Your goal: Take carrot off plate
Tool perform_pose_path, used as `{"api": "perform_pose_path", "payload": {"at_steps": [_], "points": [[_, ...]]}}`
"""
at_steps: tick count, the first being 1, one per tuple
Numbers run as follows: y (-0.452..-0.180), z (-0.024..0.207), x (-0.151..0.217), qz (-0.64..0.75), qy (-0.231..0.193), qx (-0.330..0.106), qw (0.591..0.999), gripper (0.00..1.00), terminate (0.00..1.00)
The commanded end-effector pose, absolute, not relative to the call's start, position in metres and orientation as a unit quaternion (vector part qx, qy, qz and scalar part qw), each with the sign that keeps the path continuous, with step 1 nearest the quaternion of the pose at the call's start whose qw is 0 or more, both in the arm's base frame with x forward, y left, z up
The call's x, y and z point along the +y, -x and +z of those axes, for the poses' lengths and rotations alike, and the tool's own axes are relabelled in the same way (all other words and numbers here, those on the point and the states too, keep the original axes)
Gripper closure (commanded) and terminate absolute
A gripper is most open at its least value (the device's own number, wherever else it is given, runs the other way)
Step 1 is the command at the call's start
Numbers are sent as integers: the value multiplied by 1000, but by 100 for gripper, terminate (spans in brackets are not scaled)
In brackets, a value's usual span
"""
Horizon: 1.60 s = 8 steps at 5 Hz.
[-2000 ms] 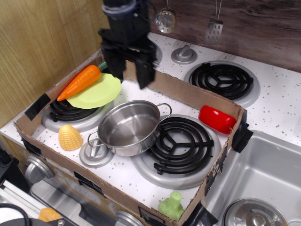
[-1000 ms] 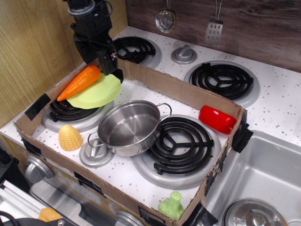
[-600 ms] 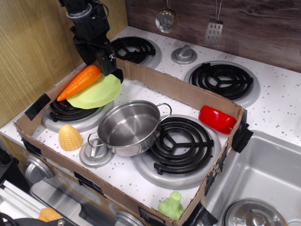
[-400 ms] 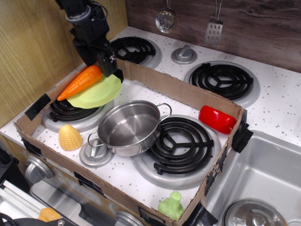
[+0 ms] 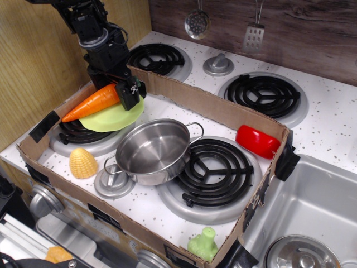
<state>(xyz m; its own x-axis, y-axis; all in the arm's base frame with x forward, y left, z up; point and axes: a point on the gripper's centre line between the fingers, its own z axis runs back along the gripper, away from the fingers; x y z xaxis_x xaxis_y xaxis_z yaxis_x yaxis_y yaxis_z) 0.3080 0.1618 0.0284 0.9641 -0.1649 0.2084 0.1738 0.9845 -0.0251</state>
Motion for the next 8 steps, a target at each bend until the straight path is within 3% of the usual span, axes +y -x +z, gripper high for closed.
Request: {"api": "perform_pose_path", "payload": {"at_steps": [1,2,3,4,5,7,8], "points": [[-308,50,171,-92,-4,-127,988,0,0],[-305,51,173,-100,-8,-129,987,100,0],[-305,48,172,-117,-22,-136,984,100,0],[-312,66,165,-126,-40,-113,985,100,0],[-322,98,144,-114,-62,-78,988,100,0],[-306,132,76,-27,-60,-71,995,100,0],[-287,142,47,-2,-3,-85,996,100,0]]}}
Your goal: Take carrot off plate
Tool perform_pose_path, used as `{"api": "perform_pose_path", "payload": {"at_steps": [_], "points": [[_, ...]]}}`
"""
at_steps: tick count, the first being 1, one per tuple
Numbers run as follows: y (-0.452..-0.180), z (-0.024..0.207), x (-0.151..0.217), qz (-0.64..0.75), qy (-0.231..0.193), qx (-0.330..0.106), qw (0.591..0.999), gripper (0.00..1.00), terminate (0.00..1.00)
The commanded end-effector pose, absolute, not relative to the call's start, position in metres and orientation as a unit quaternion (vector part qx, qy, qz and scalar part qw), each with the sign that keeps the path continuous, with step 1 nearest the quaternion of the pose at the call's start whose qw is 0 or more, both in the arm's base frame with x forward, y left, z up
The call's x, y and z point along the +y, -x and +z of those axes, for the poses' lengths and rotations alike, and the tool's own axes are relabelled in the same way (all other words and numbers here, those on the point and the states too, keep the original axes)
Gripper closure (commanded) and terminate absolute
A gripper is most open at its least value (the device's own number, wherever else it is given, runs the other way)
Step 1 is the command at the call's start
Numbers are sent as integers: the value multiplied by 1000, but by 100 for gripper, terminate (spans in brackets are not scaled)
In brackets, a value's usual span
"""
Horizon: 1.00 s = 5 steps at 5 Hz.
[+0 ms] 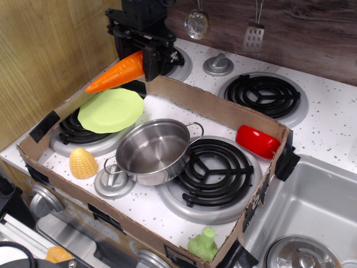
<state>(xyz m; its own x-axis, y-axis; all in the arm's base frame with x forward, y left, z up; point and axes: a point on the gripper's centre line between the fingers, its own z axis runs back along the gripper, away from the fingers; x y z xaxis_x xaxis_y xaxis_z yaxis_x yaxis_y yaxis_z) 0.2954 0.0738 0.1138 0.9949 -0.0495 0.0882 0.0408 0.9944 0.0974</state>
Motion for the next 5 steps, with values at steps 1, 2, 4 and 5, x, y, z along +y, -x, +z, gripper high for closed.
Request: {"api": "perform_pose_path", "payload": {"at_steps": [1,2,4,5], "points": [[-279,145,16,48,-15,-71,996,100,0],[-276,146,-10,135,-15,-63,989,100,0],[-267,122,-11,309,-40,-52,949,100,0],[-256,116,12,406,-55,-59,910,100,0]]}}
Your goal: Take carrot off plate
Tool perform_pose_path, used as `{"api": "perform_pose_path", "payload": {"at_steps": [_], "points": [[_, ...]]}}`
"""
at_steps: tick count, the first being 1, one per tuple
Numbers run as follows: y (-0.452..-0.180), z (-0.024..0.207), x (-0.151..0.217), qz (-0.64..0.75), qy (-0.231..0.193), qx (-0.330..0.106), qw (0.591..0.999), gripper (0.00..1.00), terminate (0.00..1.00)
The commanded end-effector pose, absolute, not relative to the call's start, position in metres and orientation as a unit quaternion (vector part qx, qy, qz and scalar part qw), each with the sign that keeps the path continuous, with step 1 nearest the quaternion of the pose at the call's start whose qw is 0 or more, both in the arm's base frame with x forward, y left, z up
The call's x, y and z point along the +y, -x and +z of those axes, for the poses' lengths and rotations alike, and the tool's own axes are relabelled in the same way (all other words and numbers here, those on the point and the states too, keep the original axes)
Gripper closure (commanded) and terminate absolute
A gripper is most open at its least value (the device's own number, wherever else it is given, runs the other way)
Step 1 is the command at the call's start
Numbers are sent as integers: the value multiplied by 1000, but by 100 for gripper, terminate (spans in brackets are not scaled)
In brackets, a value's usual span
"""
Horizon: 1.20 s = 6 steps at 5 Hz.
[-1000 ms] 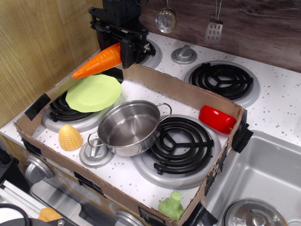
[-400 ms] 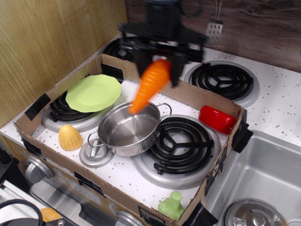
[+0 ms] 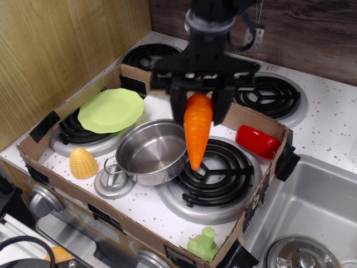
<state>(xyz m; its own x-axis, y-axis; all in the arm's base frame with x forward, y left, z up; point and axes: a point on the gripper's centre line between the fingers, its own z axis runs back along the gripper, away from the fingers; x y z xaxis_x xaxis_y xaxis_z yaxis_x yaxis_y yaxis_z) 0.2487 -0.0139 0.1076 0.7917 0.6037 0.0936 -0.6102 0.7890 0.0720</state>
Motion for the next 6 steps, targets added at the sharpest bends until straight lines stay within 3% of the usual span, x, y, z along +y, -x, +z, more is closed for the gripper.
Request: {"api": "perform_pose_path", "payload": {"at_steps": [1,3,6], "points": [[-246,111,38,488,-56,-61,869,100,0],[-218,106,61,650,-72,-113,748,100,0],[-187,65,60,696,-59,-119,706,100,0]]}}
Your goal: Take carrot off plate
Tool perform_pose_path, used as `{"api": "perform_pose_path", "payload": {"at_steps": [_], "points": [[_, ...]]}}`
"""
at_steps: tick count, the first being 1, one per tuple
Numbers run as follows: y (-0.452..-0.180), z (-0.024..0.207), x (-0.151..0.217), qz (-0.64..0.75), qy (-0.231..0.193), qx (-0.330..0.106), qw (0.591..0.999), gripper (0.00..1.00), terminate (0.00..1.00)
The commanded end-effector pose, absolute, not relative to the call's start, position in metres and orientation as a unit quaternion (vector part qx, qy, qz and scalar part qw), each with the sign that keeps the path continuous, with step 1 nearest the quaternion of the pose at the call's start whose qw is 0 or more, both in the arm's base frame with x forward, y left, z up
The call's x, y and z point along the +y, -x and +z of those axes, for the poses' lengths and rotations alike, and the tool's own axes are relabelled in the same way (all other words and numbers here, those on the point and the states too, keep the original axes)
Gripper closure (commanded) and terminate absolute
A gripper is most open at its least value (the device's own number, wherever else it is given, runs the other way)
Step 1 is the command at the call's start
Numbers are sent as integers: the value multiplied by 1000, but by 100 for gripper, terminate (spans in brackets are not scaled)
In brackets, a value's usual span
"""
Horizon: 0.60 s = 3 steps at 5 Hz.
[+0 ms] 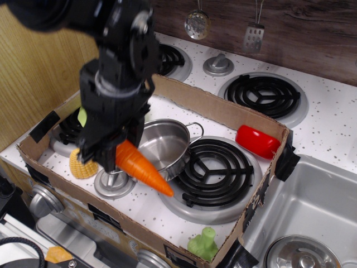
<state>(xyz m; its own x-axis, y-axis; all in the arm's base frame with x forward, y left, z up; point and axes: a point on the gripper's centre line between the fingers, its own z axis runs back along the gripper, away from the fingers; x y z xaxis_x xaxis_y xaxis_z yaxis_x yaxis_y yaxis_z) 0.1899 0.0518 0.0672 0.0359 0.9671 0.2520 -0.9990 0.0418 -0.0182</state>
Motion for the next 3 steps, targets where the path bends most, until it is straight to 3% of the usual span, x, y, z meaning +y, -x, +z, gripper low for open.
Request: {"api": "perform_pose_path", "payload": {"at_steps": [1,2,3], "points": [[-184,54,58,691,-41,-105,714,100,0],[-188,57,58,677,-35,-114,727,0,0],[-195,66,58,667,-37,-125,733,0,100]]}}
